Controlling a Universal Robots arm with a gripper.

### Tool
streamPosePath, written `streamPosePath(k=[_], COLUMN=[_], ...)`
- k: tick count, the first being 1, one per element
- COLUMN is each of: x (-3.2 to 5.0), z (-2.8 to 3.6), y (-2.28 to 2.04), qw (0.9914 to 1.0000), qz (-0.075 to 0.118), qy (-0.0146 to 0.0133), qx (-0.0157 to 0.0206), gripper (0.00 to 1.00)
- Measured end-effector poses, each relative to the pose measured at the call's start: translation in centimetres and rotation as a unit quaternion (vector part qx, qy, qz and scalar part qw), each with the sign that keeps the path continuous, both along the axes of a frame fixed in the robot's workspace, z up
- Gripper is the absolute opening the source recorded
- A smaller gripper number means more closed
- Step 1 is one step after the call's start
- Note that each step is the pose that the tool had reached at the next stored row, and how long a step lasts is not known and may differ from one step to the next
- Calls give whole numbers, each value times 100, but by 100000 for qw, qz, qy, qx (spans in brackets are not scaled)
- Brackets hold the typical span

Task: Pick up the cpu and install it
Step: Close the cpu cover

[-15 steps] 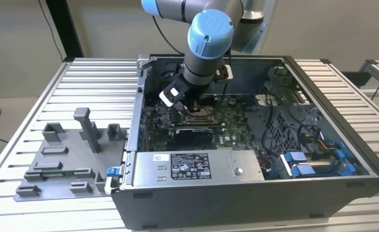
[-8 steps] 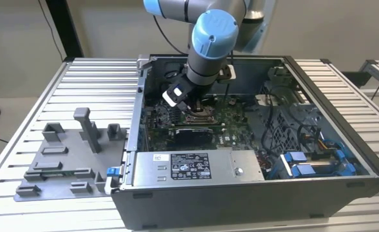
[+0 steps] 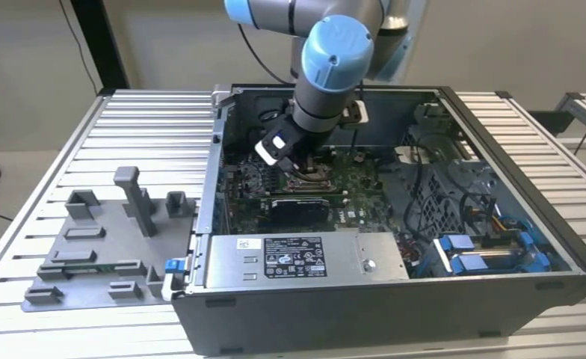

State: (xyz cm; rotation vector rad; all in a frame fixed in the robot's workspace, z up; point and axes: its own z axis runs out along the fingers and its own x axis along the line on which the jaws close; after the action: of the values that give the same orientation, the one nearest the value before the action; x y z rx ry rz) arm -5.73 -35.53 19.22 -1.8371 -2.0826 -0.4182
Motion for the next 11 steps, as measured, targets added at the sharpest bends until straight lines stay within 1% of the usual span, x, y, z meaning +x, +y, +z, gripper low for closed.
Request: streamPosePath(k=[11], x=[66], z=[-30], y=[2], qw=[100000], qz=[-4], qy=[-4], qx=[5], gripper=[0])
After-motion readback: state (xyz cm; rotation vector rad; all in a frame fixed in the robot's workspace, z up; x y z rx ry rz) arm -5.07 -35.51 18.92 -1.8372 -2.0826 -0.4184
